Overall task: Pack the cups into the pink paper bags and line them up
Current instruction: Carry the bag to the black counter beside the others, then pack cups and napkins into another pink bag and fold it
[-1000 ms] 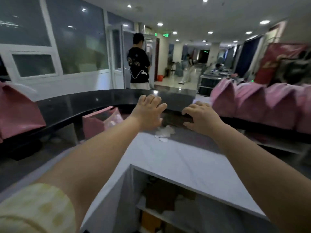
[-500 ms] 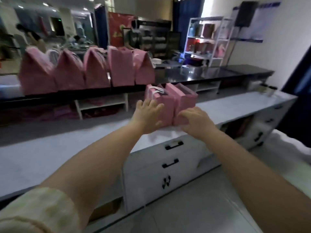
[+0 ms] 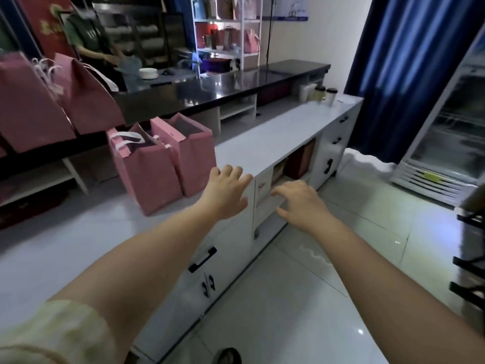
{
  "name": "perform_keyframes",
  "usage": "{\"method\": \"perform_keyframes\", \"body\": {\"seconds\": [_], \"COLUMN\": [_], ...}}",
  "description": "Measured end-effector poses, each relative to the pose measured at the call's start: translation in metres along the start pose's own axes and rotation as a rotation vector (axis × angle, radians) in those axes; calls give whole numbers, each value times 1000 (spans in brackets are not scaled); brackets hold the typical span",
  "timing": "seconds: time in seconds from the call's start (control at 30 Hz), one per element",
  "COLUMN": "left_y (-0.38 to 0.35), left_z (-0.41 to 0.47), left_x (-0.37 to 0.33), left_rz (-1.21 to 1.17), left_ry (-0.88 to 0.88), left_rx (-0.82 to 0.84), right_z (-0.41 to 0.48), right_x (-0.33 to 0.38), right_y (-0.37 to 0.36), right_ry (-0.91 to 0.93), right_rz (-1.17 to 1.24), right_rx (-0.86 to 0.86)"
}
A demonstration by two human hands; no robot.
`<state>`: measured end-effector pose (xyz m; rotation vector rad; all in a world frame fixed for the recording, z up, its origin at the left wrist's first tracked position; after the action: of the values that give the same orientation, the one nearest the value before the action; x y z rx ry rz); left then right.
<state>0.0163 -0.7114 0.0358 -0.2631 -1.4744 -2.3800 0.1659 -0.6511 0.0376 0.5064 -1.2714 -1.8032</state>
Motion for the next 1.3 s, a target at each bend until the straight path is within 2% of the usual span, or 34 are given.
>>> {"method": "perform_keyframes", "body": {"seconds": [0.13,0.33,0.43,0.5,0.6,0.7,0.8,1.0,1.07,1.13,1.23,1.3], "left_y": [-27,-56,-79,-101,-125,-141,-158,-168,-164,-157,-143,-132], "left_z": [57,147,184,197,205,214,216,189,186,184,178,171], "left_x": [46,133,169,182,192,215,246,290,292,294,285,270], "left_rz": [-8,-20,7,-3,-48,-50,-36,65,29,-2,4,28], "left_ry": [65,219,302,347,436,584,756,1157,1265,1353,1422,1453], "left_rx": [-65,-142,-163,-157,-171,-148,-38,73,70,38,-18,-100], "right_z": [76,208,264,288,319,366,416,466,481,504,540,554], "right_x": [-10,-13,-22,-23,-25,-33,-23,34,39,42,56,74], "right_y": [-3,-24,-38,-61,-104,-127,-145,-202,-212,-221,-234,-244], "right_ry": [16,95,80,99,202,252,333,724,782,764,618,579], "right_rz": [1,-27,119,232,189,212,316,404,438,526,783,857], "right_rx": [-71,-51,-134,-101,25,18,-15,127,168,216,319,382]}}
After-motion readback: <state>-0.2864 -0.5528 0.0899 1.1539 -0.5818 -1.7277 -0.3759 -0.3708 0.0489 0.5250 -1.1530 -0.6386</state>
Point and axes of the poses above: each hand's wrist, its own z-axis towards the middle knuckle, its own y-axis out of the back of the hand, x = y × z, the point moved 7 cm from there along z, towards the middle knuckle, and after that the axes turned 12 degrees about -x, right-handed, at the moved point
